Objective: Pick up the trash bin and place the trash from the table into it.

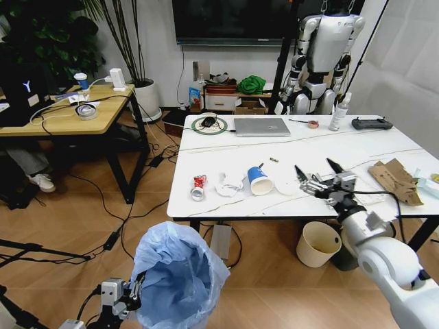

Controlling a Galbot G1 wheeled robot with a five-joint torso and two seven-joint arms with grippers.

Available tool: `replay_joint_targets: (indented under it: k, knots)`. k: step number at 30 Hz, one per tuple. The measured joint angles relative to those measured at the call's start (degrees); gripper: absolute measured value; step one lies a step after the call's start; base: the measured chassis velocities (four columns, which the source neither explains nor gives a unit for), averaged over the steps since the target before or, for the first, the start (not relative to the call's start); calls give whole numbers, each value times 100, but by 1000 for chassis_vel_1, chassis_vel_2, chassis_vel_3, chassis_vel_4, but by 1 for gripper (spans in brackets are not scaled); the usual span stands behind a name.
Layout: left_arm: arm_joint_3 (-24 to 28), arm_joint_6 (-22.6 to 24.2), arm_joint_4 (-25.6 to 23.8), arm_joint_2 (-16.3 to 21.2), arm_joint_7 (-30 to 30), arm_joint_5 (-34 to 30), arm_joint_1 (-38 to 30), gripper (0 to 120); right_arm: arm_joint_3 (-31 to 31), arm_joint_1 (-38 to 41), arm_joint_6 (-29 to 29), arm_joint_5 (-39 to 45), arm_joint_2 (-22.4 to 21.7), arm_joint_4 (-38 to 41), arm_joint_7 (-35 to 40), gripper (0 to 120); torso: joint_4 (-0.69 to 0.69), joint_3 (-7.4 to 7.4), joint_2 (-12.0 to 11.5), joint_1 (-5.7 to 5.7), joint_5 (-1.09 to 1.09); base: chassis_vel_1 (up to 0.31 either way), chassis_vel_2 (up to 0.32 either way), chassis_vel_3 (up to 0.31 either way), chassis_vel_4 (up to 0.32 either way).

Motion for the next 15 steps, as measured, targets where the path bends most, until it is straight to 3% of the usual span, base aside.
replay_joint_targets:
  k: [4,6,15]
  knots:
    - [31,0,22,-23,-14,22,-33,0,-128,59,608,-202,101,-280,-332,100,-1,-1,-1,-1,0,0,0,0,0]
    - [54,5,35,-24,-23,23,-56,0,-148,58,623,-342,137,-323,-369,100,0,-2,-2,-2,0,0,0,0,0]
    - [84,26,67,19,-49,15,-120,0,-483,390,-589,-646,225,-271,231,100,-1,-3,-5,-3,-2,0,0,0,0]
